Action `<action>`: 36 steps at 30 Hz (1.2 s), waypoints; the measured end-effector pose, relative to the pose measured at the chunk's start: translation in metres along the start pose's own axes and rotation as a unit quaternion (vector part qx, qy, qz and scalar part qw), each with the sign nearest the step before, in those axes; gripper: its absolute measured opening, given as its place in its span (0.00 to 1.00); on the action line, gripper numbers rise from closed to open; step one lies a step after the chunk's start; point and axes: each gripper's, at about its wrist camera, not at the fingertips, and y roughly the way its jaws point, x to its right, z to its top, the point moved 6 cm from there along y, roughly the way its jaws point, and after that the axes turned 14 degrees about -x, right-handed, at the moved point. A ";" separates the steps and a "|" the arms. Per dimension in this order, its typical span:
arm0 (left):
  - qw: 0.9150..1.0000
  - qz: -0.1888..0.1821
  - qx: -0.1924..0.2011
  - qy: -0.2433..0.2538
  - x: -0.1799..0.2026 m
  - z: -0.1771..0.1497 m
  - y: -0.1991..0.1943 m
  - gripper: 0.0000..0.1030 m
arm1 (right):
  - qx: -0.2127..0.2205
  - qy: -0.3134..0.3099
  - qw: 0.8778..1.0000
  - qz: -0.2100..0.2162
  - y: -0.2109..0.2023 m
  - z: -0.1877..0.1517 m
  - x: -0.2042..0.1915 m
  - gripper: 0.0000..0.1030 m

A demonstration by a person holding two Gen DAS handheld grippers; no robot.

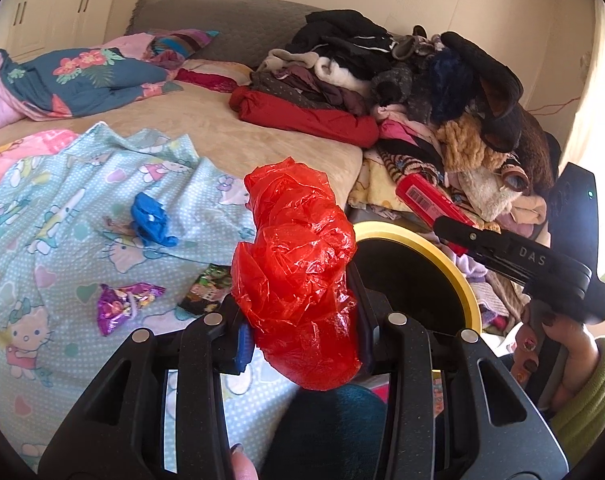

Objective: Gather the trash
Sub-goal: 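Carry the red bag and red tube in both grippers over the bin, then open both grippers to drop the red bag and tube into the bin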

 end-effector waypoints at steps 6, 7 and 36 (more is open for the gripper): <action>1.000 -0.011 -0.010 0.020 0.020 -0.001 0.013 0.30 | 0.001 0.027 0.999 -0.021 -0.003 0.001 0.023 0.28; 1.000 -0.013 -0.010 0.022 0.023 -0.001 0.015 0.30 | 0.002 0.031 0.999 -0.024 -0.003 0.000 0.026 0.28; 0.992 -0.054 -0.065 0.094 0.101 0.005 0.101 0.30 | -0.011 0.156 0.985 -0.068 0.000 -0.010 0.114 0.28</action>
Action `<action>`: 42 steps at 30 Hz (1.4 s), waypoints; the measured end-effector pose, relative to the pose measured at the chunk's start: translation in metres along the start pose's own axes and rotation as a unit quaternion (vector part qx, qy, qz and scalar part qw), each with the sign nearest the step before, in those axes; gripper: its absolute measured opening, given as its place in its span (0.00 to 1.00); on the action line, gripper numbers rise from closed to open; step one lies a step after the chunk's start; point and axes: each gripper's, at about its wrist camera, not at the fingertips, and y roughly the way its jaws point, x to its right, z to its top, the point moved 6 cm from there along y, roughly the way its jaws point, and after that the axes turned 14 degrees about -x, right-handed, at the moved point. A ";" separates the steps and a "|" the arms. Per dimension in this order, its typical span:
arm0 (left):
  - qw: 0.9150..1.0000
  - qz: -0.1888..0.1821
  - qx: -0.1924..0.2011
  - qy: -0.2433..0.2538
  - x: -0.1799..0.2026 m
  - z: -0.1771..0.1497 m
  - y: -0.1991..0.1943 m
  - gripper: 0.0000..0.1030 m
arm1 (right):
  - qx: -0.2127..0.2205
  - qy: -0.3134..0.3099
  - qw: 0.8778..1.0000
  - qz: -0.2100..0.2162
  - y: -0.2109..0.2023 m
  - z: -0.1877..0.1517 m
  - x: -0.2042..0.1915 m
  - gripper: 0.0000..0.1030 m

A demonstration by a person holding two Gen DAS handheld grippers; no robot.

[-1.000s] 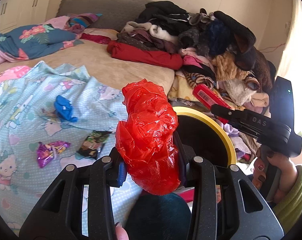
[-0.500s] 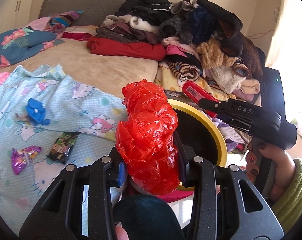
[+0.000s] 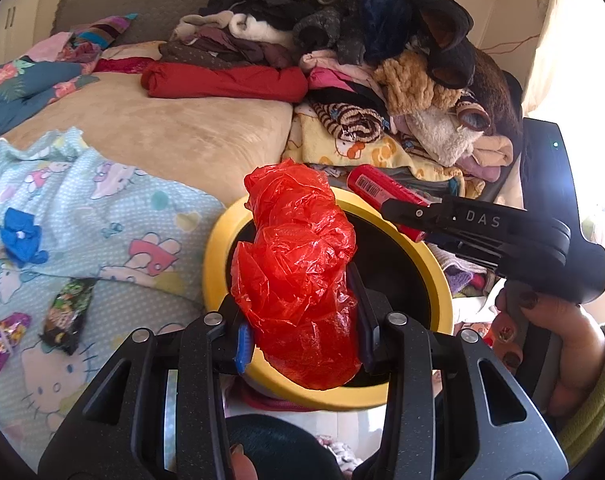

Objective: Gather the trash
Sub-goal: 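Open both grippers to drop the red bag and tube into the bin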

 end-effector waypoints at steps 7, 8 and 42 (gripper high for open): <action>1.000 -0.002 -0.023 0.006 0.002 0.009 0.028 0.30 | -0.005 0.032 0.999 0.004 0.003 0.000 0.016 0.29; 1.000 -0.002 -0.025 0.004 0.002 0.010 0.031 0.31 | -0.004 0.036 0.999 0.004 0.002 0.001 0.018 0.30; 0.994 0.059 0.082 -0.043 -0.062 0.025 -0.050 0.89 | 0.056 -0.083 0.995 0.016 -0.003 0.001 -0.056 0.60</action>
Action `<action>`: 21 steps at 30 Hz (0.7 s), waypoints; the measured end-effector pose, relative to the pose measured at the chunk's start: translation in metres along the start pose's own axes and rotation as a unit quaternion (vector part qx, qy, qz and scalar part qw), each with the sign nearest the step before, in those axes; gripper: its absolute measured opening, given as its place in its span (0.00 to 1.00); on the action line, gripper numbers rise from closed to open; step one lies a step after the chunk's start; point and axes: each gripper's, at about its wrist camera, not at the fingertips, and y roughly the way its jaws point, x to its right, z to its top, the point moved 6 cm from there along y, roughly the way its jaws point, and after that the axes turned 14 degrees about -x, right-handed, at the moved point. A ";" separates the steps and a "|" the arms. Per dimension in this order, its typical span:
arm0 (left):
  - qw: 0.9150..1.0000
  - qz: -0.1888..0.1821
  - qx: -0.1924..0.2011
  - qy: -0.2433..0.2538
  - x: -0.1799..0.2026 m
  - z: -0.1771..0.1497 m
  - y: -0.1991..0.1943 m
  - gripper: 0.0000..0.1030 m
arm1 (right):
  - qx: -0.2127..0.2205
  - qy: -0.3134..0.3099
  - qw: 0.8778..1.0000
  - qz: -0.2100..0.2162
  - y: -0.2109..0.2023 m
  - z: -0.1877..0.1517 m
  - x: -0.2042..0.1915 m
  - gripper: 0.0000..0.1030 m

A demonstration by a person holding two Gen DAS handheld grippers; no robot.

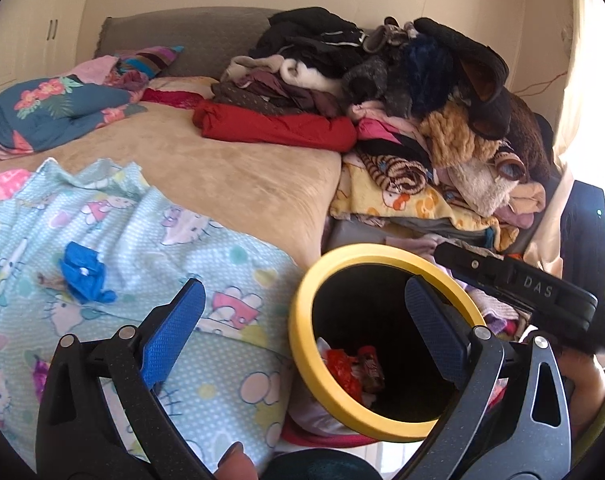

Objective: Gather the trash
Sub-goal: 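Open both grippers to drop the red bag and tube into the bin, then move both grippers back toward the remaining wrappers on the sheet, then lower the left gripper to the blue glove while the right gripper approaches the dark snack pack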

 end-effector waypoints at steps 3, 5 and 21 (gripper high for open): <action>1.000 0.010 0.009 -0.007 -0.009 0.001 -0.006 0.89 | 0.004 -0.020 1.000 0.003 0.001 0.000 -0.013 0.60; 1.000 0.014 0.014 -0.013 -0.015 0.002 -0.010 0.89 | 0.005 -0.030 1.000 0.007 0.003 -0.001 -0.020 0.63; 0.996 0.047 0.037 -0.071 -0.078 0.004 -0.027 0.89 | -0.009 -0.099 0.995 0.023 0.026 -0.014 -0.083 0.64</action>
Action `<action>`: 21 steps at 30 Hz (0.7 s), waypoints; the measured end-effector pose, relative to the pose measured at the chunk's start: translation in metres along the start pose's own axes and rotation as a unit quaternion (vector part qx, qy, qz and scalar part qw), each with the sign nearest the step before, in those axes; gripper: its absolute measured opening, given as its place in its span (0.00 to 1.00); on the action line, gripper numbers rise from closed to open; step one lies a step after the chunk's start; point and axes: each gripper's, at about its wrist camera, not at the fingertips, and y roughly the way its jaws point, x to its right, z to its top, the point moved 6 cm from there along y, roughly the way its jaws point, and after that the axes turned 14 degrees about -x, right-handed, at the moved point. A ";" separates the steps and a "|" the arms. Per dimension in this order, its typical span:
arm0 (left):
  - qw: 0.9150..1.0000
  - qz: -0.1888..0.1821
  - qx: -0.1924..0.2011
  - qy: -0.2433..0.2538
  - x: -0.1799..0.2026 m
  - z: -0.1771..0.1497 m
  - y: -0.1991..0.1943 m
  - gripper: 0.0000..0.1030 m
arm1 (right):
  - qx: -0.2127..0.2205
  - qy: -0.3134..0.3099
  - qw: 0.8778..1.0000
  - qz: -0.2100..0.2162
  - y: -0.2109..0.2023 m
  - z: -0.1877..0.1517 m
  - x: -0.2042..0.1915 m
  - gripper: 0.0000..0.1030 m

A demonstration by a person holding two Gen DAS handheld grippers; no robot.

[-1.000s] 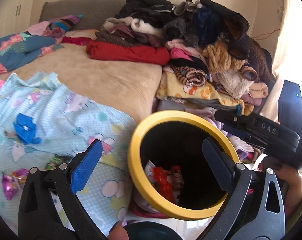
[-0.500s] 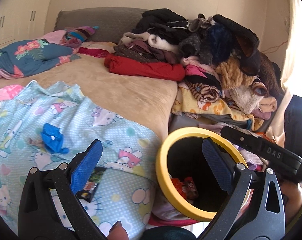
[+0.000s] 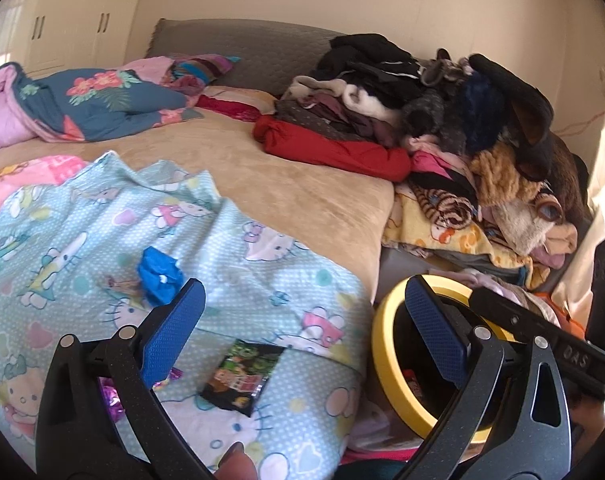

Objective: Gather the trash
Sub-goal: 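Lower the left gripper to the blue glove while the right gripper approaches the dark snack pack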

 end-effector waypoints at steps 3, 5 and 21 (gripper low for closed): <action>1.000 0.005 0.003 -0.010 -0.012 0.002 -0.001 0.89 | -0.009 -0.017 1.000 0.003 0.008 -0.002 -0.015 0.65; 1.000 0.009 0.004 -0.015 -0.019 0.004 -0.002 0.89 | -0.015 -0.027 1.000 0.005 0.014 -0.005 -0.023 0.65; 0.997 0.049 -0.011 -0.062 -0.101 0.017 -0.001 0.81 | -0.085 -0.076 0.993 0.028 0.075 -0.015 -0.081 0.66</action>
